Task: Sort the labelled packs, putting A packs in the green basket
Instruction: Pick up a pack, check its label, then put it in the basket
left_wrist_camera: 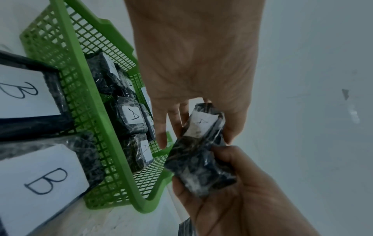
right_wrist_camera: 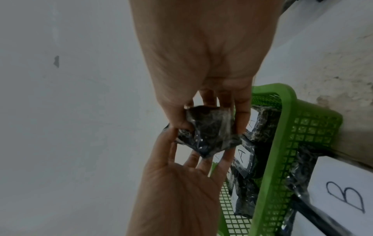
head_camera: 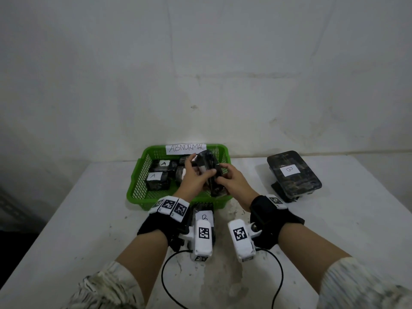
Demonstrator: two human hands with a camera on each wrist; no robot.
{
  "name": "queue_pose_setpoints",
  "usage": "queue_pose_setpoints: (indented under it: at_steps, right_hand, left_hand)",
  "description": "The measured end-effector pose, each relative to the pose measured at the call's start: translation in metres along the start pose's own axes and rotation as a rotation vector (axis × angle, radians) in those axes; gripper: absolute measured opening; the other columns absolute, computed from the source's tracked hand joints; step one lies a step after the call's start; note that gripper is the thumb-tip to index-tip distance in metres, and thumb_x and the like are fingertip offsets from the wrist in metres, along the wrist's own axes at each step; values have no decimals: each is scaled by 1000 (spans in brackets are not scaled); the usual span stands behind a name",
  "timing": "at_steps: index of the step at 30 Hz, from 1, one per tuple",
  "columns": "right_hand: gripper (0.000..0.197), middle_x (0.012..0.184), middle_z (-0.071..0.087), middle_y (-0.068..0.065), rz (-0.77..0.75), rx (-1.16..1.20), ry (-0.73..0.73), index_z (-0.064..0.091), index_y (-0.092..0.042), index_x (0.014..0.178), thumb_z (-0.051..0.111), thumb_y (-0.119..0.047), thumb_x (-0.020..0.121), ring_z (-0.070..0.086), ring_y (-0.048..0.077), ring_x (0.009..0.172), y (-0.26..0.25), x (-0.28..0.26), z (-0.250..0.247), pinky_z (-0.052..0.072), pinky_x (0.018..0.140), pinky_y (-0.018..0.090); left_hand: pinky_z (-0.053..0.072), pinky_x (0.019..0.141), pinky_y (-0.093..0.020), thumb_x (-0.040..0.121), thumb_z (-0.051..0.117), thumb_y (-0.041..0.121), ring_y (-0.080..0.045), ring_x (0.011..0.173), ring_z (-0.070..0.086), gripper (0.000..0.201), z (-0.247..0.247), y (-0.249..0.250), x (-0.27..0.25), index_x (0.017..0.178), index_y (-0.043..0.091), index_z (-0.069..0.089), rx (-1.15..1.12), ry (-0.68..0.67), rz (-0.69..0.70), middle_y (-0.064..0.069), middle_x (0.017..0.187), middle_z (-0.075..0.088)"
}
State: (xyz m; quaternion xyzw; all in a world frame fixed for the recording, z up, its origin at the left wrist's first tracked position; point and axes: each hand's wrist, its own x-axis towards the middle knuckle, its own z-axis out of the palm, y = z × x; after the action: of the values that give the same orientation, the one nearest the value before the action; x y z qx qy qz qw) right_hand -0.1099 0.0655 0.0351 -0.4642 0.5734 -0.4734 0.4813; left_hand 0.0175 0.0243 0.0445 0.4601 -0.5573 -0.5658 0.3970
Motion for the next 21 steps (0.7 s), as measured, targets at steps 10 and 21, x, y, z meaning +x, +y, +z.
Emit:
queue_pose_setpoints:
  at_steps: [10, 21]
  right_hand:
    - [65, 100, 65, 8, 7, 40, -127, 38, -21, 143, 62, 1, 87, 66, 19, 84, 2, -2, 0, 57, 76, 27]
    - [59, 94, 64, 6, -45, 23, -163, 42, -29, 143, 65, -20, 89, 63, 11, 75, -8, -8, -2, 52, 71, 21]
  left_hand:
    - [51, 70, -24, 90, 54, 1, -10, 81, 57, 71, -3, -9, 3, 148, 18, 17, -8, 17, -61, -4, 97, 59]
    - [53, 82, -46, 98, 45, 17, -31, 110, 56, 42, -10, -13, 11, 139, 19, 38, -343, 5, -280, -14, 127, 53]
